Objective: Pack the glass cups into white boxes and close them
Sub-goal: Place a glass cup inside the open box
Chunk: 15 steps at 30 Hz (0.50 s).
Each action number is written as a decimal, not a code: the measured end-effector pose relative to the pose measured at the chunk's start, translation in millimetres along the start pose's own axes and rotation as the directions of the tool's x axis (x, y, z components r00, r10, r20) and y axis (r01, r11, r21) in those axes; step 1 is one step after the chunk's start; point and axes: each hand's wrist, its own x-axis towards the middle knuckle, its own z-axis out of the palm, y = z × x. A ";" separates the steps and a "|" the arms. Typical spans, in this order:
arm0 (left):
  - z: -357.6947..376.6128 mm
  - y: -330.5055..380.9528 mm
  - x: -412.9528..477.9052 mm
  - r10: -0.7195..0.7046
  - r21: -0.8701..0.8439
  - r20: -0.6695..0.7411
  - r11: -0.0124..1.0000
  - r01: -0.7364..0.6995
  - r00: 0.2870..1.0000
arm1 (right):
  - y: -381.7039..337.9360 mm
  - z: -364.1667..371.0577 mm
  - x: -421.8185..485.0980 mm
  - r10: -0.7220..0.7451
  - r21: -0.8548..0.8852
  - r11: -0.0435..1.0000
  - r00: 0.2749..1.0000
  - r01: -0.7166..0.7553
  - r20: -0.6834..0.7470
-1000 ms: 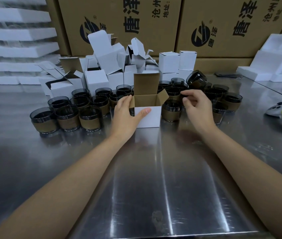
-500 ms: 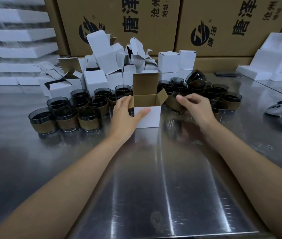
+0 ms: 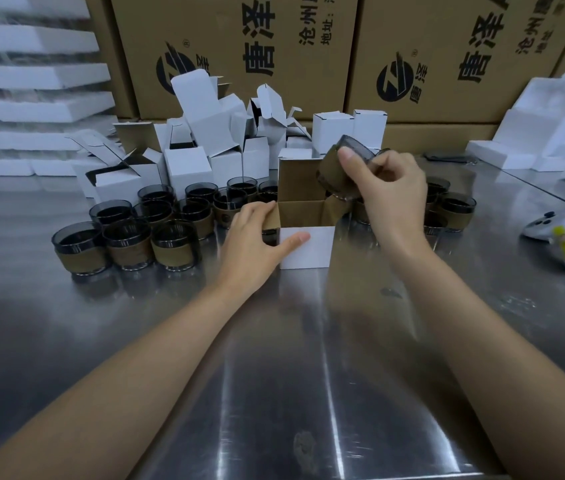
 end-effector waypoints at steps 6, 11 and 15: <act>0.0 3.0 -1.3 0.014 0.009 -0.010 1.000 -0.014 1.000 | 18.4 21.6 -18.3 -0.237 -0.288 0.922 0.966 0.258 0.105; 0.4 4.3 -2.7 0.029 0.028 -0.013 0.999 -0.029 1.000 | 39.6 32.8 -21.6 -0.280 -0.457 0.813 0.931 0.360 0.236; 0.7 4.1 -2.2 0.020 0.034 -0.012 0.999 -0.019 1.000 | 45.5 36.7 -22.9 -0.197 -0.505 0.803 0.941 0.316 0.275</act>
